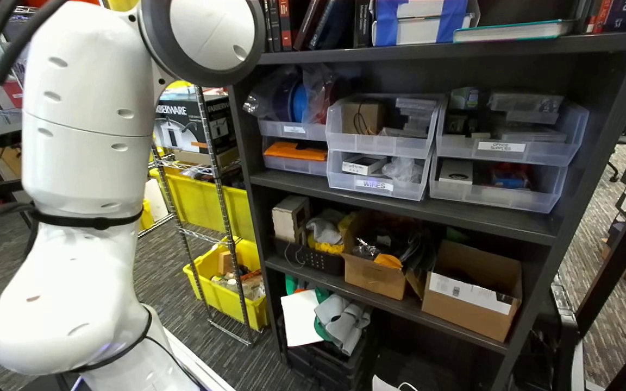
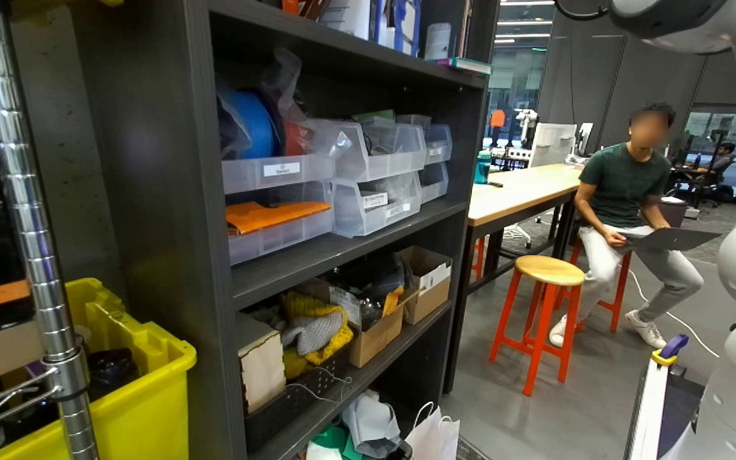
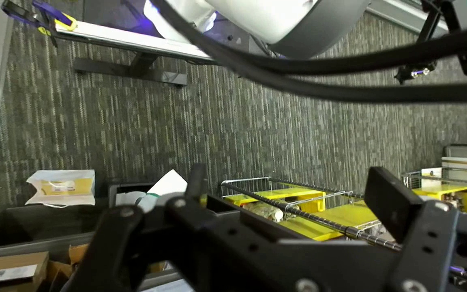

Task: Move the green and purple book to the right side of the shelf.

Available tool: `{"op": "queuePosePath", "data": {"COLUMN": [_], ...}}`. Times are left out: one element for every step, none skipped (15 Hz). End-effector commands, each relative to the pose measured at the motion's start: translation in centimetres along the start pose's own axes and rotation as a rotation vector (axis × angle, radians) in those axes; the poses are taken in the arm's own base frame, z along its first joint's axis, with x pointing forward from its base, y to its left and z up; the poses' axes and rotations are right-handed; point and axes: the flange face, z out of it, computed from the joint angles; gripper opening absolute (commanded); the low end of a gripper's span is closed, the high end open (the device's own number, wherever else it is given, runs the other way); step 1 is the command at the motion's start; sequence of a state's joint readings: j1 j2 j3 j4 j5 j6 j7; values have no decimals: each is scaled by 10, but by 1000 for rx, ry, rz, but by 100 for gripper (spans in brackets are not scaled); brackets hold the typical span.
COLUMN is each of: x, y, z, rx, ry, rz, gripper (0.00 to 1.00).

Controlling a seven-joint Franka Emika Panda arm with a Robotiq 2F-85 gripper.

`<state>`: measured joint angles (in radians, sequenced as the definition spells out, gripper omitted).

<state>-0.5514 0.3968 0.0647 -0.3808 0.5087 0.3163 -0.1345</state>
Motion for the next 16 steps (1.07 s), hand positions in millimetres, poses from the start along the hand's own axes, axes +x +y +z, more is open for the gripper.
{"op": "queuePosePath", "data": {"x": [-3,-2,1,6,10,14,18,22,26,30,35,38,42,49,55,59], "y": [-9,-11,-14,-18,-19,-21,-24,-27,-32,-35,-40,-44,-49,-56,-63,-70], "z": [5,6,8,9,11,13,16,18,20,23,25,27,29,33,36,39], "rx": [22,26,28,27,32,32,36,35,32,31,29,26,21,20,16,14], "ry": [-57,-67,-75,-78,-91,-101,-117,-128,-138,-147,-155,-163,-172,-179,-187,-196], "rz": [-10,-16,-22,-26,-27,-27,-29,-33,-35,-39,-42,-47,-51,-52,-57,-58], "gripper": [100,100,100,100,100,100,100,100,100,100,100,100,100,100,100,100]}}
